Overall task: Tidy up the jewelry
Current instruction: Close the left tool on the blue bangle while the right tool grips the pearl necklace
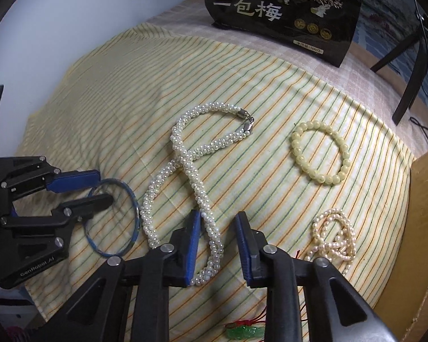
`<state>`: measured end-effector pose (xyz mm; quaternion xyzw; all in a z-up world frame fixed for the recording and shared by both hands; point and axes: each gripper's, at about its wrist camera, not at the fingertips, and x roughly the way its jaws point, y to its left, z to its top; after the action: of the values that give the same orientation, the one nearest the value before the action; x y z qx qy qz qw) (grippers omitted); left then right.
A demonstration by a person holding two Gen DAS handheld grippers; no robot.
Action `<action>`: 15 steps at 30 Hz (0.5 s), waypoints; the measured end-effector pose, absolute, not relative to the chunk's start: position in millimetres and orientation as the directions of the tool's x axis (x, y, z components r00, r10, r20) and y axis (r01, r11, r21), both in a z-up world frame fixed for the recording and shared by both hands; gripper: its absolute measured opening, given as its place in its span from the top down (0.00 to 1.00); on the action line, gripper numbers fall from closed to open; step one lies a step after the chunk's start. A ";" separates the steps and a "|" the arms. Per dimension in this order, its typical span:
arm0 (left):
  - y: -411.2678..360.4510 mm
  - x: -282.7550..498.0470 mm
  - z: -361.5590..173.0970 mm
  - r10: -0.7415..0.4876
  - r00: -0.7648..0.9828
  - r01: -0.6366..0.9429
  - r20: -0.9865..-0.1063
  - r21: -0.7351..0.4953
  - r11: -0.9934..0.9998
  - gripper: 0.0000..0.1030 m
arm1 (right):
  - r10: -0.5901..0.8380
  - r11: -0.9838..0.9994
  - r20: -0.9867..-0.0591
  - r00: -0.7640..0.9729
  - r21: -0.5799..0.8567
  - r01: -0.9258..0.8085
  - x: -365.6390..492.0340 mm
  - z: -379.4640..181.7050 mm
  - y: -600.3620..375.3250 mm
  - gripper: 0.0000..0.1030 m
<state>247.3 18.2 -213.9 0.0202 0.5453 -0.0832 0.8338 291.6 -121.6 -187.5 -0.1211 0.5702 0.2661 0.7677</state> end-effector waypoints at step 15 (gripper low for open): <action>30.0 242.0 -198.2 -0.167 0.419 0.088 -0.893 -0.144 0.986 0.98 | 0.283 0.837 -0.926 0.251 0.110 -0.536 273.7 -171.3 -126.4 0.95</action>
<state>242.0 30.0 -198.2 -0.0372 0.5337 -0.0759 0.8414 273.7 -126.4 -171.3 -0.1147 0.5533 0.2617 0.7825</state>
